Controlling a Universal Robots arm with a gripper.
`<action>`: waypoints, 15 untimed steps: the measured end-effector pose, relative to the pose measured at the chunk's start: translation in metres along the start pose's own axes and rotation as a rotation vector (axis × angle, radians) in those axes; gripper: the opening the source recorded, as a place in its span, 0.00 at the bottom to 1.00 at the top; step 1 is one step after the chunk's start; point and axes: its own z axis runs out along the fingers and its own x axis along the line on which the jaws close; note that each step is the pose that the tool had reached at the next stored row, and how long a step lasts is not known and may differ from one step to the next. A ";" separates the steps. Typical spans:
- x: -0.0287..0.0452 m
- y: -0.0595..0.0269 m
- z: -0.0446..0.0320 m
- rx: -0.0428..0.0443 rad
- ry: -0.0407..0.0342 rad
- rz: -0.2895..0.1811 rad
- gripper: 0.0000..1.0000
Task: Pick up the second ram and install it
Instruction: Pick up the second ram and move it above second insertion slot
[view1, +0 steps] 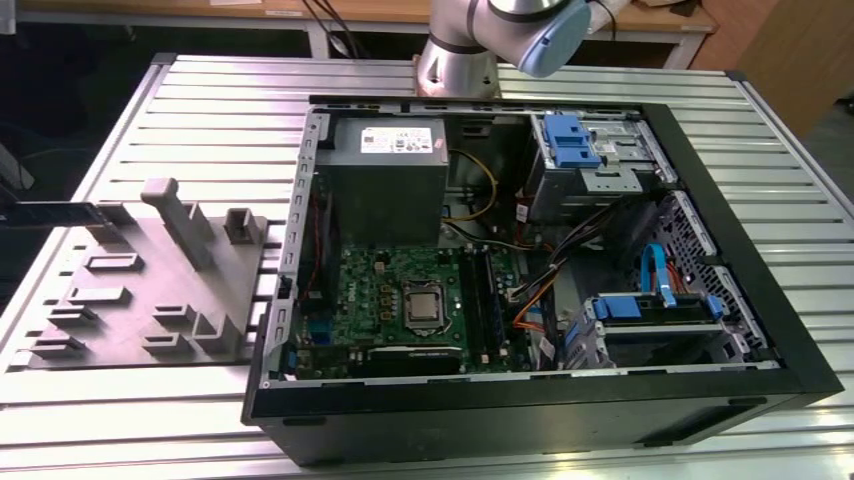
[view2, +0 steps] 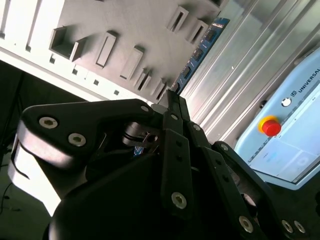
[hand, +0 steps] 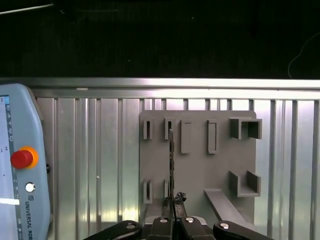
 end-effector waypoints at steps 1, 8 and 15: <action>0.0000 -0.0001 -0.0021 0.0002 0.0000 0.000 0.11; 0.0001 -0.0006 -0.0156 0.0015 0.0006 0.000 0.11; 0.0003 -0.0012 -0.0302 0.0041 0.0012 0.000 0.11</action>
